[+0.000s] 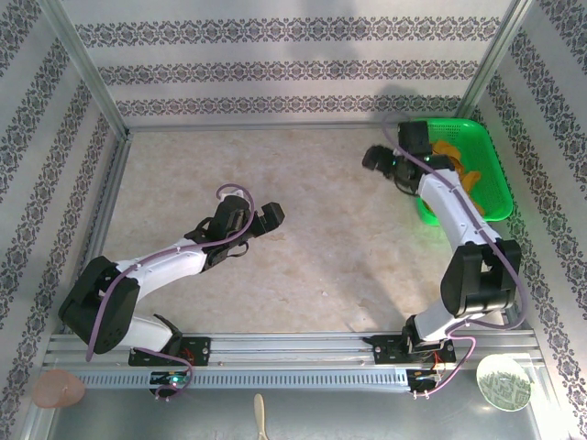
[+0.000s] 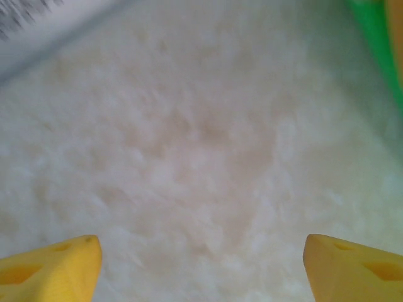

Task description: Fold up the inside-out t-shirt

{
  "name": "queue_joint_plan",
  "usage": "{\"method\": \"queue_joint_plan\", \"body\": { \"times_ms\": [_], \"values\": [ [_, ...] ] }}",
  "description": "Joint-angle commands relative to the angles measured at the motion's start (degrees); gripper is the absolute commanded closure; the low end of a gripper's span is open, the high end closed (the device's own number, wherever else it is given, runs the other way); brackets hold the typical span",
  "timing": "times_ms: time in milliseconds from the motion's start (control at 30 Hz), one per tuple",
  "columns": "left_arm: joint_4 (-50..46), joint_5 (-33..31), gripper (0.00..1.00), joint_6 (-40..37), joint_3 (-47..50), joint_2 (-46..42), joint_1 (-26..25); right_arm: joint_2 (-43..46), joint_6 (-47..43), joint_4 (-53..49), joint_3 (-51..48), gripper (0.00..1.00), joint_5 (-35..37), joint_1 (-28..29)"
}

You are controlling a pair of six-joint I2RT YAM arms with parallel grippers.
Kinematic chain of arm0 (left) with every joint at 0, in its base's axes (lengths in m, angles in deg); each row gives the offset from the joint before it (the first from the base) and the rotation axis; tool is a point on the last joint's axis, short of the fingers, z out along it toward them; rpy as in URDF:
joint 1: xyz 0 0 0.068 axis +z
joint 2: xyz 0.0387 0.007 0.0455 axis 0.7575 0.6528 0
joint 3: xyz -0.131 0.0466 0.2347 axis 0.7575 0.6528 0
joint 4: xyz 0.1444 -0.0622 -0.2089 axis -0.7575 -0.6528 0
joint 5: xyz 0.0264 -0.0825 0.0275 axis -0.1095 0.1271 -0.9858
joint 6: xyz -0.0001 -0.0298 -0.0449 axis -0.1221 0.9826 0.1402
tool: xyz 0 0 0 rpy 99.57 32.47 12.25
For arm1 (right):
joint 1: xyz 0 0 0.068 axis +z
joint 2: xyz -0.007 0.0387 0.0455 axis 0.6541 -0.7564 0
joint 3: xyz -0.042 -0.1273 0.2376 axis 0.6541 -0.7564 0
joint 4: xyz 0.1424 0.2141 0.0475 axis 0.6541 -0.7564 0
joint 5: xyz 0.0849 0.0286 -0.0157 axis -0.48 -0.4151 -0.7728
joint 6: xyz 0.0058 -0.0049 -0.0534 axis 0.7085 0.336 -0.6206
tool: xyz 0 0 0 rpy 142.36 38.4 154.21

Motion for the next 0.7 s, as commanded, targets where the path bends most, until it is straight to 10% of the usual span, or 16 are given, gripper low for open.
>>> {"method": "queue_joint_plan", "body": {
  "times_ms": [0, 233, 500, 567, 667],
  "values": [
    [4.2, 1.5, 0.01, -0.6, 0.3, 0.3, -0.9, -4.8, -1.3, -4.9, 7.3, 0.14, 7.1, -3.1],
    [1.6, 4.6, 0.01, -2.3, -0.9, 1.1, -0.9, -12.8, -1.7, -7.2, 14.3, 0.09, 21.4, -7.2],
    [-3.9, 5.8, 0.01, -3.5, -2.1, -0.9, -0.8, -26.6, 0.4, -13.1, 24.2, 0.06, 16.3, -11.8],
    [-5.6, 5.9, 0.01, -3.7, -2.4, -1.9, -0.8, -28.1, 1.1, -13.6, 26.0, 0.23, 10.2, -13.2],
    [-7.3, 5.1, 0.01, -4.0, -2.7, -3.8, -0.8, -27.0, 1.7, -13.1, 26.8, 0.82, 5.0, -14.3]
  ]
}}
